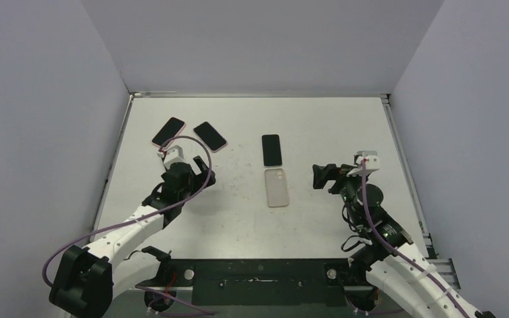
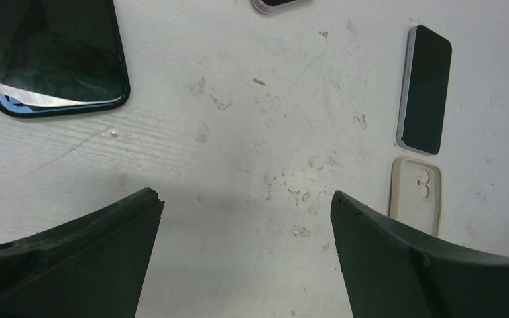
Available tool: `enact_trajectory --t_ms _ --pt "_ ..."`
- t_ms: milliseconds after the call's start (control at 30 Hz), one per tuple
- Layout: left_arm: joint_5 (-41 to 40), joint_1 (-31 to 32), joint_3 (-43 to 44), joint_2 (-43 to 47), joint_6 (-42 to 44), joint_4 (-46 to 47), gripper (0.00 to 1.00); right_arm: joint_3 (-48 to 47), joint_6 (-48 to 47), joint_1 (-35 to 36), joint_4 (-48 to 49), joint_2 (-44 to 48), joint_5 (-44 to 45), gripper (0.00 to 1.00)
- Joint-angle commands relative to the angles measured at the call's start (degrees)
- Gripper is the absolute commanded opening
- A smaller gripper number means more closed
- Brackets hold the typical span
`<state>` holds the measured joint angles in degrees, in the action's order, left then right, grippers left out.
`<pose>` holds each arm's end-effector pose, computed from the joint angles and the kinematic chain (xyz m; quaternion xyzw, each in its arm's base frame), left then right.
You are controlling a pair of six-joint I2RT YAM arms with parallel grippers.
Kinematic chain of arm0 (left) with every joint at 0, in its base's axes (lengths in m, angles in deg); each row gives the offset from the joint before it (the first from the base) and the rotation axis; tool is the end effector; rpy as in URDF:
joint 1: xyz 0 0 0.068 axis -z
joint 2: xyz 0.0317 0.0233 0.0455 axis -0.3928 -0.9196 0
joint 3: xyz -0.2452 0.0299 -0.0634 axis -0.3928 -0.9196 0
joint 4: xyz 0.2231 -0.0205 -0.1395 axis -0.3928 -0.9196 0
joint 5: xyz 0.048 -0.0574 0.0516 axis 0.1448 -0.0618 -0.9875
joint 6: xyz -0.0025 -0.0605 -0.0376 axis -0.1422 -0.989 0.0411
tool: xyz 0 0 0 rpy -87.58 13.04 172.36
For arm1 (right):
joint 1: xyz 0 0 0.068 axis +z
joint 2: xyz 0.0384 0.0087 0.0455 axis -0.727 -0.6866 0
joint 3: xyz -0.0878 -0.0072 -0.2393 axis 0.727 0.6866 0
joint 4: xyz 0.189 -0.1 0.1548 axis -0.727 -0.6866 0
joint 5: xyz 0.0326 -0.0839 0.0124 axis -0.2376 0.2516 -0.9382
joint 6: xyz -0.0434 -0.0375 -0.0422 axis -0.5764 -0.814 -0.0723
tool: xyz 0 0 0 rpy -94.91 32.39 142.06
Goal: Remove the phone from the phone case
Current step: Place the phone case at the center of the board, then pick up the phone at the center of the board.
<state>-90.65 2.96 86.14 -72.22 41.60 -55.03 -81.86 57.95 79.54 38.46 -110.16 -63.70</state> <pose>0.2209 -0.0905 0.1667 -0.2013 0.8455 -0.1777 0.4616 0.1714 0.0936 0.2651 -0.0045 0.7648 0.2002 0.6124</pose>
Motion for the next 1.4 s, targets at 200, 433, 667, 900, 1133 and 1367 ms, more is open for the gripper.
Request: enact_trajectory --t_ms 200,433,667,900,1133,1367 --pt "-3.10 -6.17 22.26 -14.77 12.16 -20.89 0.97 6.32 -5.08 -0.39 3.68 16.71 5.89 1.00" --pt "-2.86 -14.88 29.58 -24.64 21.53 -24.25 0.97 8.70 -4.55 -0.39 1.72 22.49 6.62 1.00" --pt "0.72 -19.33 36.42 -35.51 24.80 -23.90 0.97 9.38 -4.35 -0.39 1.22 24.02 6.07 1.00" --pt "0.35 -22.65 44.11 -44.78 25.88 -24.46 0.97 9.33 -4.42 -0.39 1.32 22.47 5.55 1.00" --pt "2.78 -23.89 47.11 -49.30 25.97 -24.44 0.97 9.33 -4.75 -0.41 2.05 20.45 4.76 1.00" --pt "5.84 -25.78 45.82 -50.70 25.13 -23.43 0.97 9.43 -4.92 -0.39 2.92 18.76 3.70 1.00"
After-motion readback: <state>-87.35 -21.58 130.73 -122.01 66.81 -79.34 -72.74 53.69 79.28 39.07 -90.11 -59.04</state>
